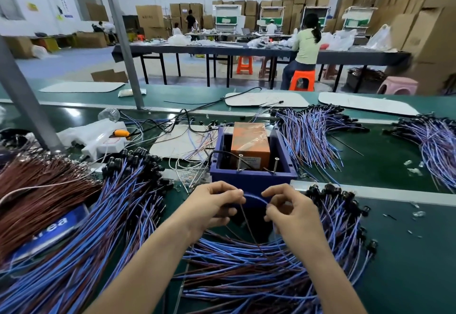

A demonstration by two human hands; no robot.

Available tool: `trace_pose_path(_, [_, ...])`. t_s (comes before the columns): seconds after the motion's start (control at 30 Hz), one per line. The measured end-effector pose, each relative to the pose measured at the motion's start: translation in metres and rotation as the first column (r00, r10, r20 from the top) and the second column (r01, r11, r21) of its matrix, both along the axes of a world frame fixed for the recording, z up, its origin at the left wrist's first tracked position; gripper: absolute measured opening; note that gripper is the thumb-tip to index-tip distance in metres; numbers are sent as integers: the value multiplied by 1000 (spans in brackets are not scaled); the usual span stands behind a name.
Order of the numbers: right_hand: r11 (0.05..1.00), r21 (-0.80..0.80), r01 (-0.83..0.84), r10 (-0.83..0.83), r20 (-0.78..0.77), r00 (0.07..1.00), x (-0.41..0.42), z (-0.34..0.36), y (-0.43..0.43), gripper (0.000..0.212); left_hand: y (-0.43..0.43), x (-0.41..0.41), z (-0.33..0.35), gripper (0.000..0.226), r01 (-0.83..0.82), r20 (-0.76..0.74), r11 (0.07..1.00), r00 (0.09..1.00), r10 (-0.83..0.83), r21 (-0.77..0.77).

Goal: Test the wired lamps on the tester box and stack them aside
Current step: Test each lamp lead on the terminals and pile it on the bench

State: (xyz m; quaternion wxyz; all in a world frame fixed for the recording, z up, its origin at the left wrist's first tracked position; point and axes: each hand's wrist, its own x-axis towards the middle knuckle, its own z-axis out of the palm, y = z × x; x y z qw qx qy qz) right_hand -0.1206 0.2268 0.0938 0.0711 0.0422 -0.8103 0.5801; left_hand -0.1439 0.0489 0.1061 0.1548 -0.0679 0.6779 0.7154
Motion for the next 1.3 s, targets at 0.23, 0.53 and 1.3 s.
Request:
trace_pose_path(0.23, [938,-221,269,-263,55,963,-2,-9,4,22,16,-10,-6,7,-143,-42,960,987,158,241])
trace_pose_path(0.53, [923,-271,272,-273,33,961,-3,-13,-3,25,23,-21,-9,9,-245,-1,944,968,252,219])
trace_pose_path(1.3, [922,-302,242,-245,27,969,-7,-19,-8,22,24,-23,-2,12,-184,120,938,981,155,293])
